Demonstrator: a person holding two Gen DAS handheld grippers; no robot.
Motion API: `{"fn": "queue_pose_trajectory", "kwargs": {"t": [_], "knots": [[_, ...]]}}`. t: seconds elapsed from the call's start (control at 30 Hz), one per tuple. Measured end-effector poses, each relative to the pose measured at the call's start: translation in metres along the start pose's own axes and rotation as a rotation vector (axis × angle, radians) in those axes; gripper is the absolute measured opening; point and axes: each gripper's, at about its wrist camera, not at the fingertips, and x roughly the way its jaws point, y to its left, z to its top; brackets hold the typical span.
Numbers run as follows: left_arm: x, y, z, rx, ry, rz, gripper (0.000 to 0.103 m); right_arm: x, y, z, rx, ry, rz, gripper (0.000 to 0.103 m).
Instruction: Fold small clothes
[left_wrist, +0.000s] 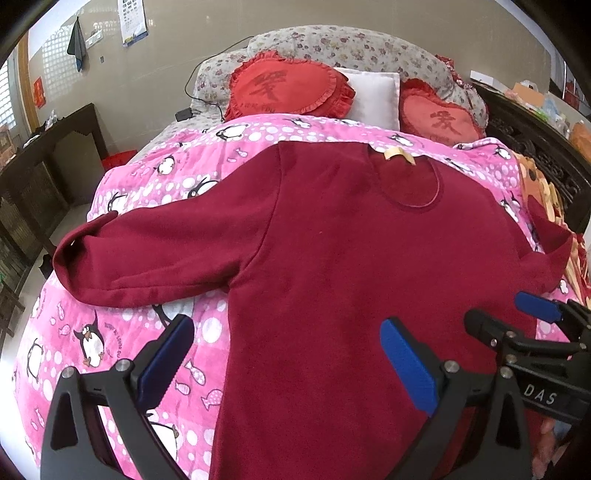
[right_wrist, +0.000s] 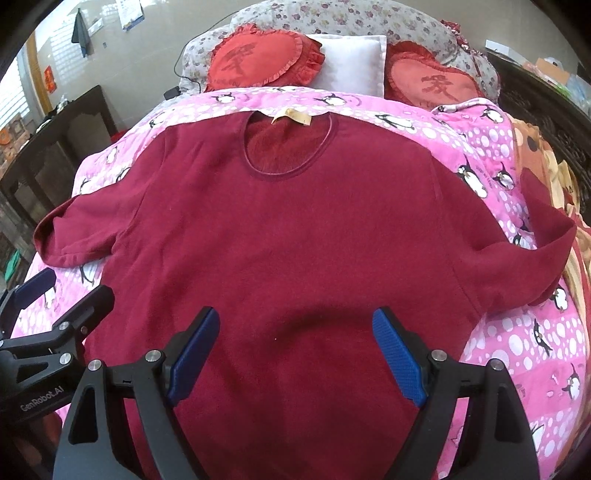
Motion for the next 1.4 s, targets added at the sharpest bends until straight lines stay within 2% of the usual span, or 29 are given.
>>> {"fn": "queue_pose_trajectory", "kwargs": {"t": [0.93, 1.07, 1.13, 1.4], "knots": [[0.015, 0.024, 0.002, -0.041, 0.020, 0.027, 0.102, 0.022, 0.002, 0.000, 0.024, 0.049, 0.003, 0.064], [0.017, 0.050, 0.010, -0.073, 0.024, 0.048, 0.103, 0.025, 0.003, 0.000, 0.028, 0.061, 0.014, 0.064], [0.018, 0.071, 0.016, -0.101, 0.021, 0.082, 0.103, 0.027, 0.004, 0.000, 0.030, 0.066, 0.021, 0.064], [0.027, 0.177, 0.048, -0.232, -0.012, 0.292, 0.103, 0.033, 0.009, 0.002, 0.035, 0.084, 0.054, 0.064]]}}
